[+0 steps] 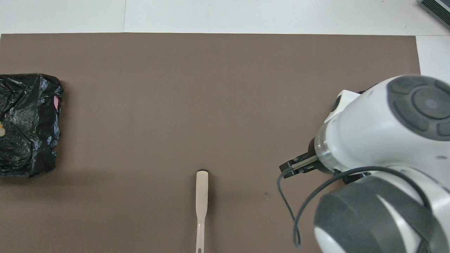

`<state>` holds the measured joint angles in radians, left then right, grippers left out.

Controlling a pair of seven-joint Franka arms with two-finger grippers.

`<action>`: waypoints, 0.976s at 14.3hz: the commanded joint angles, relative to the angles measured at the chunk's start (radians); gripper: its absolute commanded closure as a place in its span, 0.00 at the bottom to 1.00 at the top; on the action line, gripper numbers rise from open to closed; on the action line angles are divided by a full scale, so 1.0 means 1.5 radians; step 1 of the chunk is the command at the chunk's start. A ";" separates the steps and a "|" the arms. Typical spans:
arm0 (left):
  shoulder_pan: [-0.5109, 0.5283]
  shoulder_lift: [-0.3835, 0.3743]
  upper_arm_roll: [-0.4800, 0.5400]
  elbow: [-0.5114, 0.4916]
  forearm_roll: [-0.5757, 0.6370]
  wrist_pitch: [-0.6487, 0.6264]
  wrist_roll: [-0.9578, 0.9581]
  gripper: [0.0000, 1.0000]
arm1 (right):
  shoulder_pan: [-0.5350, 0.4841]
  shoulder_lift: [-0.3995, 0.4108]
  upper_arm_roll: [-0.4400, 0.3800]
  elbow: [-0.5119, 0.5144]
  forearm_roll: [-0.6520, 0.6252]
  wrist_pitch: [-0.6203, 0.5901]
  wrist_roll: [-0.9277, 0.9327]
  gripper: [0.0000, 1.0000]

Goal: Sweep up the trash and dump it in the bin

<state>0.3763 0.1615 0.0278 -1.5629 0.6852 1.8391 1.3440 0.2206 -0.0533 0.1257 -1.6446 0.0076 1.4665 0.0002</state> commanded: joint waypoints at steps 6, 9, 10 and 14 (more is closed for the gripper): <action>-0.044 0.013 0.007 0.012 0.154 0.095 0.106 1.00 | -0.109 0.010 -0.017 0.037 -0.063 0.001 -0.056 0.00; -0.067 0.014 0.007 0.012 0.165 0.092 0.158 1.00 | -0.151 0.011 -0.029 0.038 -0.059 0.043 -0.051 0.00; -0.066 0.014 0.007 0.011 0.166 0.094 0.174 1.00 | -0.164 0.010 -0.033 0.038 -0.054 0.046 -0.049 0.00; -0.100 0.014 0.008 0.012 0.224 0.040 0.197 1.00 | -0.182 -0.027 -0.052 0.019 -0.003 0.014 0.004 0.00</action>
<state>0.2766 0.1742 0.0265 -1.5632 0.9510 1.9602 1.6085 -0.0395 -0.0594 0.0499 -1.5977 -0.0411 1.5083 -0.0404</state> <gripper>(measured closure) 0.674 0.000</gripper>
